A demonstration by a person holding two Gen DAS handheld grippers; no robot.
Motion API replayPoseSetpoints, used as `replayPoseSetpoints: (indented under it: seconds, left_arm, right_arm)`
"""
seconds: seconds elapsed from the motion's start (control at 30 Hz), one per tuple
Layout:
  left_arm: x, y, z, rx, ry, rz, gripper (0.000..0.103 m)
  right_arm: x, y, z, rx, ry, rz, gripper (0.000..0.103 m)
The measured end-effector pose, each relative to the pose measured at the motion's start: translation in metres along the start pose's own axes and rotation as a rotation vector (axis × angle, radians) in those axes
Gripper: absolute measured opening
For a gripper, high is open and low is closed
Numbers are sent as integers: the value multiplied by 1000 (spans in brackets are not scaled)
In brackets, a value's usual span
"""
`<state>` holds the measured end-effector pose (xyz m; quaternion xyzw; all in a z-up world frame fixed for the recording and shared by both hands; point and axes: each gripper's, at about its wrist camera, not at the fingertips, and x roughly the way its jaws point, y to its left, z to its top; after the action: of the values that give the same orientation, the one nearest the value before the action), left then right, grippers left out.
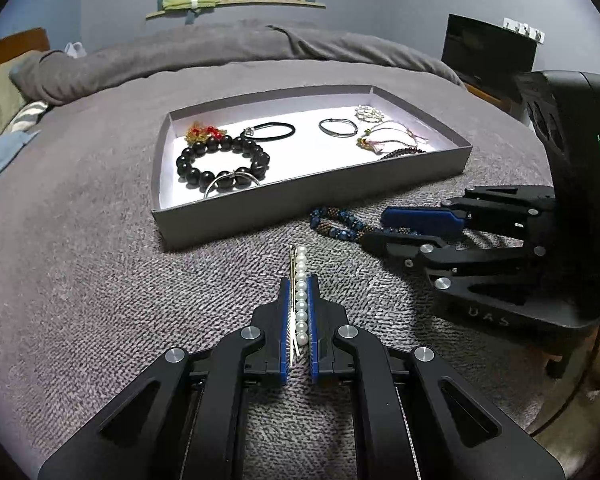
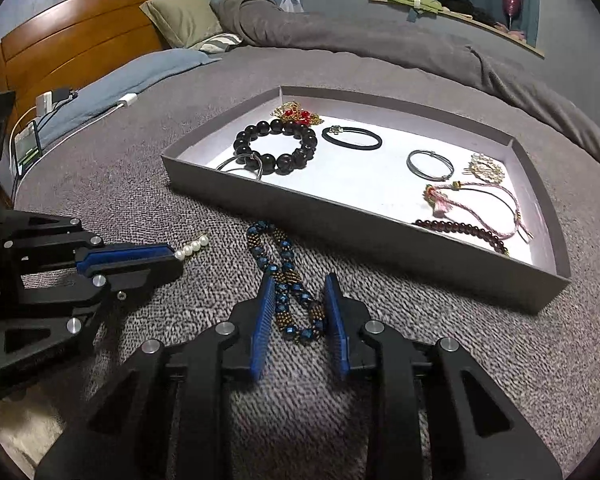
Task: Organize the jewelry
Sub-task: 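Grasp pearl hairpin with left tool while right tool grasps blue bead bracelet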
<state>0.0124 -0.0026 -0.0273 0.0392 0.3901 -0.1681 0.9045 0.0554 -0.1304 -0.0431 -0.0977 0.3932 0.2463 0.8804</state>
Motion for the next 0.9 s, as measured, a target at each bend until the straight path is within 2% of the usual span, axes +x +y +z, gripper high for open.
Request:
replayPoseSetpoints:
  seconds: [0.23, 0.3, 0.33, 0.4, 0.6, 0.9]
  left_arm:
    - [2, 1, 0, -4, 5, 0, 9]
    - [3, 1, 0, -4, 7, 0, 9]
    - [3, 1, 0, -4, 8, 1, 9]
    - [3, 1, 0, -4, 8, 0, 9]
    - [-3, 3, 2, -14, -11, -10, 8]
    - [-16, 2, 7, -21, -51, -17, 8]
  right_arm:
    - [6, 13, 7, -122, 10, -42, 26]
    - [9, 11, 7, -107, 21, -36, 26]
    - [9, 11, 7, -95, 26, -20, 18]
    - [8, 11, 7, -89, 26, -13, 15]
    - [-10, 5, 5, -39, -21, 50, 14]
    - [-49, -6, 8, 14, -140, 87, 14]
